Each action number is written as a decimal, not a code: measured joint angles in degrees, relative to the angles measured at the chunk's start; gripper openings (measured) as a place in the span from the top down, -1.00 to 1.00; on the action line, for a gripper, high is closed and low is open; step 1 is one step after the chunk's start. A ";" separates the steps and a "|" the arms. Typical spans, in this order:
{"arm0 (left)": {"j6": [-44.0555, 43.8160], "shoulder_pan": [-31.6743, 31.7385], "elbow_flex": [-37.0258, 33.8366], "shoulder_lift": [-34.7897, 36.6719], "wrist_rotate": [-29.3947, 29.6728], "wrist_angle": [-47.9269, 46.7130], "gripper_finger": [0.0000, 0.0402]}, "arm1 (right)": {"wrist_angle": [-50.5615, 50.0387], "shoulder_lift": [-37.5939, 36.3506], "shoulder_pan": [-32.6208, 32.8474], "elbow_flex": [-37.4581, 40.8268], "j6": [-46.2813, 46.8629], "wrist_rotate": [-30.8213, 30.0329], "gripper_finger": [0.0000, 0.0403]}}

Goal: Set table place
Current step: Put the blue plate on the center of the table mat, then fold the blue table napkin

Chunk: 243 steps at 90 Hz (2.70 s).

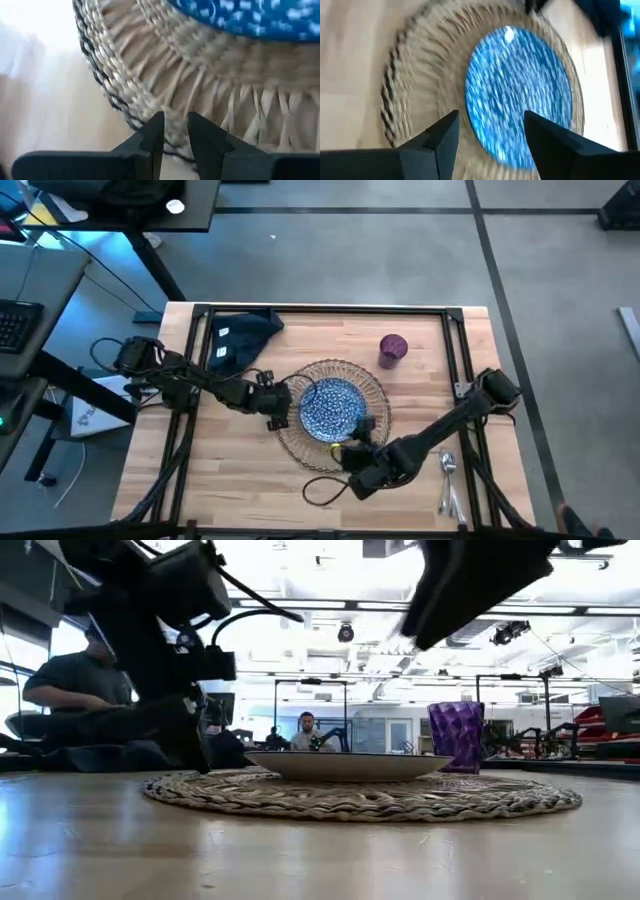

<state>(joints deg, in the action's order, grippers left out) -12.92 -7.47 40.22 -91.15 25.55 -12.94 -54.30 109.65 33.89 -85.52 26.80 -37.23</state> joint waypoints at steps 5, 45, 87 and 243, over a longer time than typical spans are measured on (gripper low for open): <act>2.02 1.45 0.07 0.00 -0.20 2.44 0.66 | -1.78 0.20 0.05 0.10 4.54 -0.53 0.06; 7.47 10.45 1.19 -1.11 -4.90 8.87 0.66 | 27.91 1.51 -9.13 15.39 8.09 1.95 0.20; 9.11 15.76 0.96 -9.16 -12.76 18.82 0.66 | 30.09 1.46 -8.10 17.08 -1.26 8.09 0.20; -6.49 -4.85 -9.71 23.88 -12.04 1.47 0.66 | -5.04 -4.61 -3.14 14.20 9.63 21.23 0.20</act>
<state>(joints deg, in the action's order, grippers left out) -19.40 -12.31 30.51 -67.27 13.51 -11.47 -59.34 105.04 30.75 -71.33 36.43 -16.01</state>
